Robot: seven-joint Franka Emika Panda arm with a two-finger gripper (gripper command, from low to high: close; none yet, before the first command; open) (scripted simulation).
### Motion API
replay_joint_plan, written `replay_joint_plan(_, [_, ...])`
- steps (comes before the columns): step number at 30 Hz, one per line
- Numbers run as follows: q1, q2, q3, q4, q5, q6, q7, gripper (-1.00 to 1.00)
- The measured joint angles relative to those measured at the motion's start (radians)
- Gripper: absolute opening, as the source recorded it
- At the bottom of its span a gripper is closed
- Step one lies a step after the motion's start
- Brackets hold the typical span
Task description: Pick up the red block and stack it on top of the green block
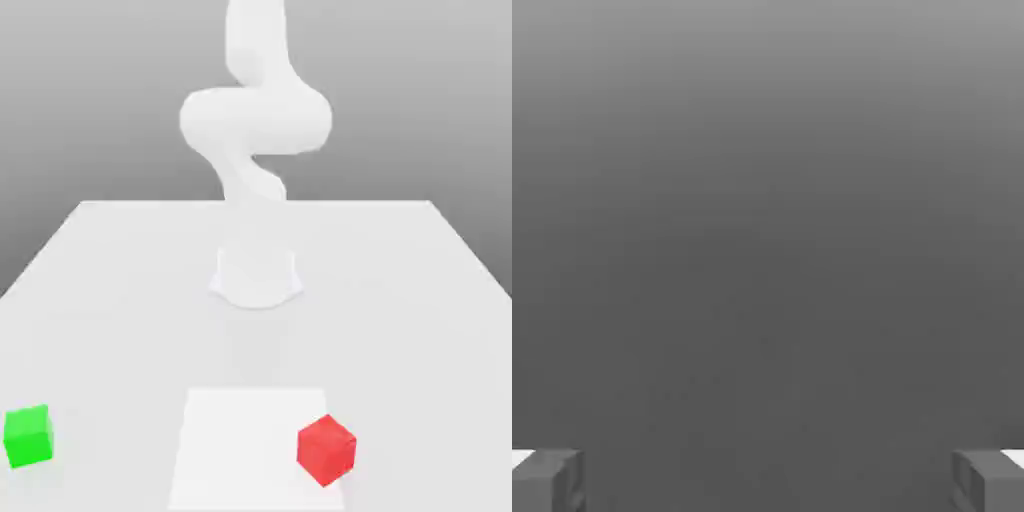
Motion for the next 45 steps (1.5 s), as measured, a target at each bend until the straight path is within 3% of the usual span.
replay_joint_plan(15, [0.141,0.551,-0.022,-0.164,0.05,0.246,-0.306,0.0])
replay_joint_plan(22, [0.176,0.802,-0.004,-0.24,0.012,0.36,-0.403,0.0])
replay_joint_plan(28, [0.175,1.019,0.001,-0.228,0.003,0.526,-0.421,0.0])
replay_joint_plan(29, [0.175,1.041,0.002,-0.225,0.004,0.544,-0.422,-1.0])
replay_joint_plan(36, [0.174,1.039,0.002,-0.225,0.002,0.542,-0.42,-1.0])
replay_joint_plan(41, [0.175,0.882,-0.001,-0.249,-0.004,0.408,-0.415,-1.0])
replay_joint_plan(45, [0.112,0.856,-0.082,-0.223,0.022,0.355,-0.318,-1.0])
